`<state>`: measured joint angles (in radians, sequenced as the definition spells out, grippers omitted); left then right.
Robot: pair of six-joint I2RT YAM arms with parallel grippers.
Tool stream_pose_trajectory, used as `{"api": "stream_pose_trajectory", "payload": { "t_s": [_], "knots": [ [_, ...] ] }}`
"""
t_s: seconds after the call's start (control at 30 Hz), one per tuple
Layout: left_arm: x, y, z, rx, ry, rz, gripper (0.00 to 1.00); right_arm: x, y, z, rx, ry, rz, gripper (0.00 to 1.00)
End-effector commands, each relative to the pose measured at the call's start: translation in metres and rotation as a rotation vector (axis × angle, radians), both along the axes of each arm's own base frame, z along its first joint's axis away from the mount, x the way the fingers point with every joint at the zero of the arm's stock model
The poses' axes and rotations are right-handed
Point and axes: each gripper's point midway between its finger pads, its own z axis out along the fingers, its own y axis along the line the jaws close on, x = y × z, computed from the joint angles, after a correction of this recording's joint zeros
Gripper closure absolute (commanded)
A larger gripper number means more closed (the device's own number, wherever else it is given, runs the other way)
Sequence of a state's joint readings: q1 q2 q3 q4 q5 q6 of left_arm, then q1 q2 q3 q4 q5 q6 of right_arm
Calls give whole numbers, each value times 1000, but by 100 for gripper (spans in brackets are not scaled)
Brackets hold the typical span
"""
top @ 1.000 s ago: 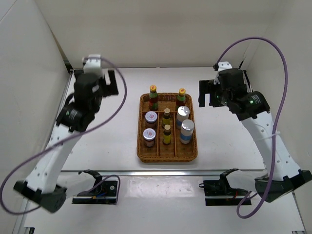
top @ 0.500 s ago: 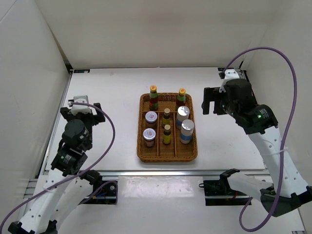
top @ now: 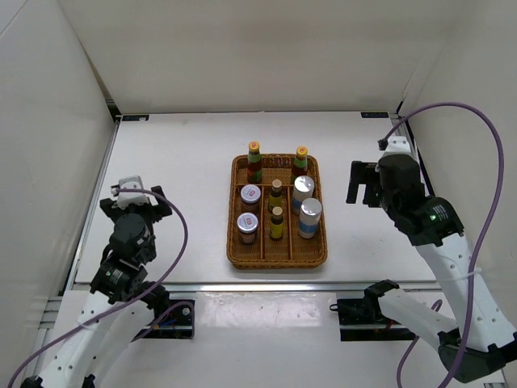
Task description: Organize the condiment bottles
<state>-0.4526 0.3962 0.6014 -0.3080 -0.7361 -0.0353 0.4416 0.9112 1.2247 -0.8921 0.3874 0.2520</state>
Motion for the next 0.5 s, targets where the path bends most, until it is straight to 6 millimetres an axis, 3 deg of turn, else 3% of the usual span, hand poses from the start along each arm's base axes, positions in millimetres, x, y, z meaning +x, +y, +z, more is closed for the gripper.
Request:
{"api": "stream_pose_trajectory", "payload": {
  "t_s": [0.0,0.07,0.13,0.23,0.27,0.43,0.47],
  "knots": [
    [8,-1,-9,-1,65,29,0,8,-13,1,-29,-42,-85,0],
    [5,8,-3,-19,44,90,0,8,-16,-2,-37,-40,-107,0],
    [4,9,-12,6,51,88,0,7,-14,-8,-25,-24,-105,0],
    [4,4,-5,-11,-23,39,0,2,-13,-18,3,-17,-115,0],
    [6,0,-15,4,-13,17,0,-1,-14,-17,14,-17,-122,0],
    [9,-6,-23,-38,-81,-12,0,-8,-22,-15,-1,-10,-147,0],
    [11,-7,-34,-41,-71,-12,0,-7,-25,-9,-4,-26,-161,0]
  ]
}}
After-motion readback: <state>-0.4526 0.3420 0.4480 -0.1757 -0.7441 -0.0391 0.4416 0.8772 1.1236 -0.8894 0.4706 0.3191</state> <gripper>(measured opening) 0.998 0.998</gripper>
